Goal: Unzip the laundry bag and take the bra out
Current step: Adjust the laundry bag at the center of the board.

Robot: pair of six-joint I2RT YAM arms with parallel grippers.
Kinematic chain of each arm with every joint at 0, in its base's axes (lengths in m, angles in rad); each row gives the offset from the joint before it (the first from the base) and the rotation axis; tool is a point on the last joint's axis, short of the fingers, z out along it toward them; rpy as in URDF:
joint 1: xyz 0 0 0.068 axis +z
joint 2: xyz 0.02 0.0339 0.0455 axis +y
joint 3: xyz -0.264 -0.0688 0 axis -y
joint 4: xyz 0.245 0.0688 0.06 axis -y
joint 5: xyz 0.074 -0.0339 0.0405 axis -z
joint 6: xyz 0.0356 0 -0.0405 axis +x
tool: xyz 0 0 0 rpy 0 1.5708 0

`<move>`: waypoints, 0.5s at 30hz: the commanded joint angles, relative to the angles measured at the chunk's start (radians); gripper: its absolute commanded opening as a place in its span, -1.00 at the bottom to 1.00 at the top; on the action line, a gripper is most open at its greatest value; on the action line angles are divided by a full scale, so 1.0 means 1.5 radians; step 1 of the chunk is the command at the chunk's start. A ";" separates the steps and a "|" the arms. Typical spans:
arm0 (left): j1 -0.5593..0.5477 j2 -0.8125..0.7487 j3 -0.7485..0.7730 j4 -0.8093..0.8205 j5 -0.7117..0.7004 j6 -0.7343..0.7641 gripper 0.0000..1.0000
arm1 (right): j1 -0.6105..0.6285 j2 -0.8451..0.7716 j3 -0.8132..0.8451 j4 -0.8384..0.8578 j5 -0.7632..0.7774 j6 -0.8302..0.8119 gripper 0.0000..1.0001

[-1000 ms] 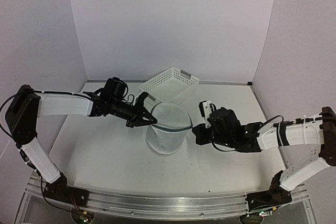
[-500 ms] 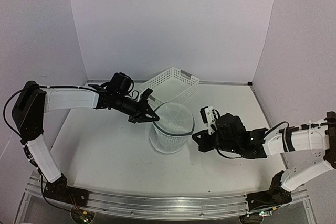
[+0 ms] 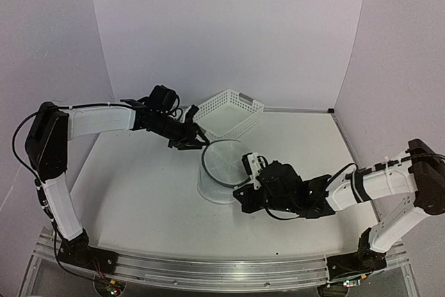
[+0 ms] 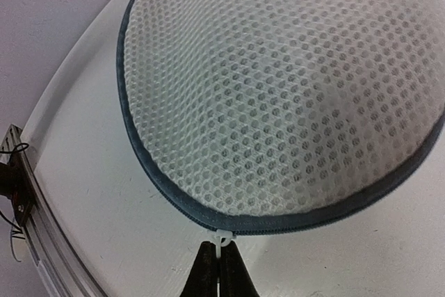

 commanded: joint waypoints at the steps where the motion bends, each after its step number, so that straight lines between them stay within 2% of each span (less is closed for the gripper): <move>1: 0.015 -0.013 0.056 -0.036 -0.077 0.034 -0.16 | 0.009 0.036 0.069 0.035 -0.011 0.017 -1.00; 3: 0.019 -0.021 0.062 -0.056 -0.107 0.041 0.04 | 0.009 0.061 0.096 0.035 -0.020 0.023 -1.00; 6: 0.022 -0.041 0.061 -0.081 -0.138 0.044 0.18 | 0.009 0.090 0.131 0.035 -0.032 0.034 -1.00; 9: 0.022 -0.078 0.040 -0.087 -0.142 0.037 0.28 | 0.010 0.120 0.169 0.033 -0.044 0.039 -1.00; 15: 0.021 -0.152 -0.045 -0.074 -0.101 0.002 0.34 | 0.010 0.163 0.224 0.033 -0.069 0.032 -1.00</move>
